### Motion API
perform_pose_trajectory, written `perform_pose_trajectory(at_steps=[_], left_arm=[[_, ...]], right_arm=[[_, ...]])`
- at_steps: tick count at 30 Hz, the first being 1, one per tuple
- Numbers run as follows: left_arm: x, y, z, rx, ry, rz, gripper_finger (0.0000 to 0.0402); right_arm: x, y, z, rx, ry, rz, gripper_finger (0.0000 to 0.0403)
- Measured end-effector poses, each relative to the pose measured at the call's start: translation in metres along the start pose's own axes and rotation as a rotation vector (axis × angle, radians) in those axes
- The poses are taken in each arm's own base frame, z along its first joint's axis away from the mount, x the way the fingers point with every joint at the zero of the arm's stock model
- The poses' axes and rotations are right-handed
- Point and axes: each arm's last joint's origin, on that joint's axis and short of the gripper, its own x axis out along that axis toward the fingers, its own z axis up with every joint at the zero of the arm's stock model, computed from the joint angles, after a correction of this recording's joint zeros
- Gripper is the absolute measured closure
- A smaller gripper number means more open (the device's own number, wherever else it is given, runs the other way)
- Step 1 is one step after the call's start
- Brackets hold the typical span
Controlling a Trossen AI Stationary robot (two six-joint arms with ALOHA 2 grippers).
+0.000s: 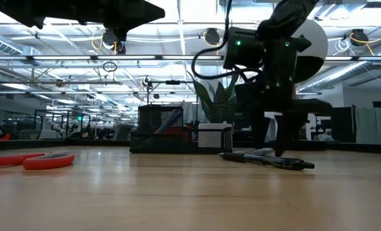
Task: Pick and place office supplies into organizer
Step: Put the gray marker into the black desk organizer
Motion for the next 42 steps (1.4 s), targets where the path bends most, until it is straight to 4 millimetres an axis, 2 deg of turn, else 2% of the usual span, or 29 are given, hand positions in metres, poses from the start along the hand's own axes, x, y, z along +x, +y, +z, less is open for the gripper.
perform_pose_trajectory(at_steps=[4,10,22,26,42], left_arm=[[0.0,0.0,0.0,0.0,0.0,0.0,0.0394],[0.0,0.0,0.0,-0.003,-0.001,0.0,0.0394],[0.0,0.0,0.0,-0.003,-0.001,-0.001,0.0394],[0.0,0.0,0.0,-0.003,-0.002,-0.001,0.0394],[0.0,0.0,0.0,-0.003,-0.002,-0.002,0.0394]], right_arm=[[0.014,0.003,-0.002,-0.033,0.048,0.065,0.0195],[0.015,0.003,-0.002,-0.078,0.037,0.081,0.0204],[0.006,0.004,-0.003,-0.081,0.017,0.083,0.033],[0.006,0.004,-0.003,-0.08,0.02,0.083,0.0359],[0.007,0.005,-0.005,-0.068,0.033,0.086,0.0369]])
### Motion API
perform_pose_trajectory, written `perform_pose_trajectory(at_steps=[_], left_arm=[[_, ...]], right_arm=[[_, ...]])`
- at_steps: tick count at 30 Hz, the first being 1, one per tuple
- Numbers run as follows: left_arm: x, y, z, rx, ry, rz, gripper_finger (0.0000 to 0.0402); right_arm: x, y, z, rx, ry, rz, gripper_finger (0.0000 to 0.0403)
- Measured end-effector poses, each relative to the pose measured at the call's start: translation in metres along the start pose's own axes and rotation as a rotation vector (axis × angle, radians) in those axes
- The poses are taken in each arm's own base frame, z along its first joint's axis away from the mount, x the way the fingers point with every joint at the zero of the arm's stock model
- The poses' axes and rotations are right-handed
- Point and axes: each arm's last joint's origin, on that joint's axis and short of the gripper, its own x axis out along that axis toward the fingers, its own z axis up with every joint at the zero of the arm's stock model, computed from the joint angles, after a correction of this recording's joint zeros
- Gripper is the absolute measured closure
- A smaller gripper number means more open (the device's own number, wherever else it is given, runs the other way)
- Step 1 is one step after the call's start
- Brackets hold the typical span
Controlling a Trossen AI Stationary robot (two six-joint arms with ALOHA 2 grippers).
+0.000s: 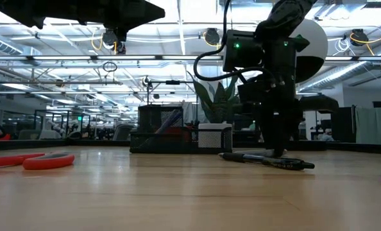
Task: Pick and place office supplies into organizer
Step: Put the gray marker into the black desk organizer
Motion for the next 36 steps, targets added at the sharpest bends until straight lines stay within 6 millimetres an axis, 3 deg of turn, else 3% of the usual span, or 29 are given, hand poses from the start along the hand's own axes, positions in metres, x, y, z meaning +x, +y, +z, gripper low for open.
perform_pose_trajectory(at_steps=[8,22,29,36], left_arm=[[0.0,0.0,0.0,0.0,0.0,-0.001,0.0394],[0.0,-0.001,0.0,0.004,-0.003,-0.031,0.0388],[0.0,-0.001,0.0,0.024,-0.003,-0.034,0.0324],[0.0,-0.001,0.0,-0.004,0.0,-0.02,0.0247]], right_arm=[[-0.011,0.001,-0.002,0.0,-0.023,-0.022,0.0369],[-0.059,0.006,-0.009,0.053,-0.156,-0.111,0.0368],[-0.068,0.008,-0.009,0.098,-0.194,-0.127,0.0368],[-0.072,0.01,0.005,0.139,-0.309,-0.162,0.0368]])
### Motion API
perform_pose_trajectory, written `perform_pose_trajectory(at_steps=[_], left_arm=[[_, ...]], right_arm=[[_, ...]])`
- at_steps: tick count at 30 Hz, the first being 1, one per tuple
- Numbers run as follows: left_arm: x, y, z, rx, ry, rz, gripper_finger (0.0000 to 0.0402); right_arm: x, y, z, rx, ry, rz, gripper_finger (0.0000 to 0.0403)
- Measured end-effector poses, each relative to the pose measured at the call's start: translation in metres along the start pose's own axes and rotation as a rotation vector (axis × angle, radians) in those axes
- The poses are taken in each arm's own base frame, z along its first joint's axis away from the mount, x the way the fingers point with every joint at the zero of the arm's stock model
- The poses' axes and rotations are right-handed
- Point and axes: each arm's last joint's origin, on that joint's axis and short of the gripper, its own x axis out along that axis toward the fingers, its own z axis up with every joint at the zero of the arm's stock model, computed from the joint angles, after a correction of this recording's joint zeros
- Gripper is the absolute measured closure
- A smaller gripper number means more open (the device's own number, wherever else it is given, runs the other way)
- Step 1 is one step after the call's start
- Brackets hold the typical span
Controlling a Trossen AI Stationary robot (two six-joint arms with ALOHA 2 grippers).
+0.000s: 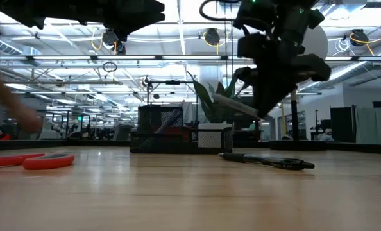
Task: Pick and place office supplies into organizer
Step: Put the gray marker into the black desk organizer
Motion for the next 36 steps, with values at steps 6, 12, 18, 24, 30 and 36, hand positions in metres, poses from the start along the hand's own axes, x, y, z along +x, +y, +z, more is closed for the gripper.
perform_pose_trajectory(at_steps=[6,12,18,24,30,36], left_arm=[[-0.004,0.003,0.002,0.004,0.019,0.038,0.0216],[-0.013,0.006,0.009,0.01,0.036,0.048,0.0209],[-0.026,0.005,0.015,0.025,0.07,0.02,0.0208],[-0.036,0.001,0.02,0.031,0.081,-0.014,0.0208],[-0.039,-0.002,0.021,0.033,0.076,-0.029,0.0208],[-0.033,-0.004,0.022,0.034,0.032,-0.028,0.0208]], right_arm=[[-0.001,0.003,0.016,0.024,-0.149,-0.003,0.0368],[-0.003,0.001,0.027,0.018,-0.255,-0.046,0.0368],[-0.009,-0.007,0.042,0.024,-0.404,-0.162,0.0368],[-0.017,-0.013,0.054,0.022,-0.556,-0.228,0.0368],[-0.026,-0.017,0.064,0.028,-0.688,-0.28,0.0368],[-0.032,-0.018,0.07,0.076,-0.775,-0.287,0.0368]])
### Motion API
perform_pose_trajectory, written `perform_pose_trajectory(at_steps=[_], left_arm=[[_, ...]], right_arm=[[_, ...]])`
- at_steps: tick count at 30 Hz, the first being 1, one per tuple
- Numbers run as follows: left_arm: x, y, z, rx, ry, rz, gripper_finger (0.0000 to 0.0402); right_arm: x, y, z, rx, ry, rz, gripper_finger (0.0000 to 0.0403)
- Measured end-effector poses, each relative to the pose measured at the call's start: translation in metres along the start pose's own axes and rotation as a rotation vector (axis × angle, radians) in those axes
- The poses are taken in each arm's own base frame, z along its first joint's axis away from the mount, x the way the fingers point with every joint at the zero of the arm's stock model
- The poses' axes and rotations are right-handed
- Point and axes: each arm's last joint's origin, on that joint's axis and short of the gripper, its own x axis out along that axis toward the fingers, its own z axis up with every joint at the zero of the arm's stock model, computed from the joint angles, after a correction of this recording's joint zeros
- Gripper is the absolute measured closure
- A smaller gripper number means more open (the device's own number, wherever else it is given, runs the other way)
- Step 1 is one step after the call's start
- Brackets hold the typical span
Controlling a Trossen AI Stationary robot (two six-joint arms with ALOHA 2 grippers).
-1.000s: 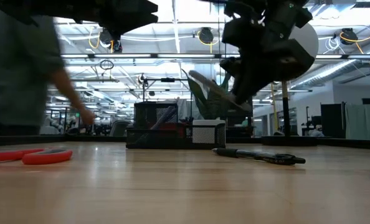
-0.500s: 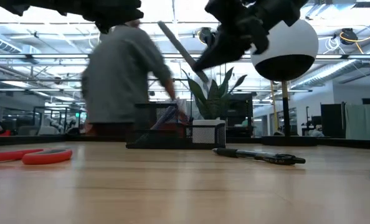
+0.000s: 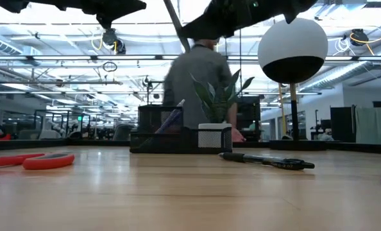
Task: Pick and place office supplies into organizer
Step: Put the gray marker into the black desk organizer
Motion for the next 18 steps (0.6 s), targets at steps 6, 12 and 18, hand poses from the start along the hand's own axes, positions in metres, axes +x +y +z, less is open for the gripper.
perform_pose_trajectory(at_steps=[6,12,18], left_arm=[[0.01,-0.005,-0.001,0.02,-0.065,-0.021,0.0208],[0.018,-0.007,-0.003,0.028,-0.111,-0.009,0.0208],[0.028,-0.009,0.003,0.038,-0.13,-0.005,0.0208]], right_arm=[[0.001,0.0,0.004,0.02,-0.058,0.039,0.0368],[0.001,0.0,0.007,0.019,-0.096,0.053,0.0368],[0.001,0.004,0.008,0.016,-0.099,0.064,0.0368]])
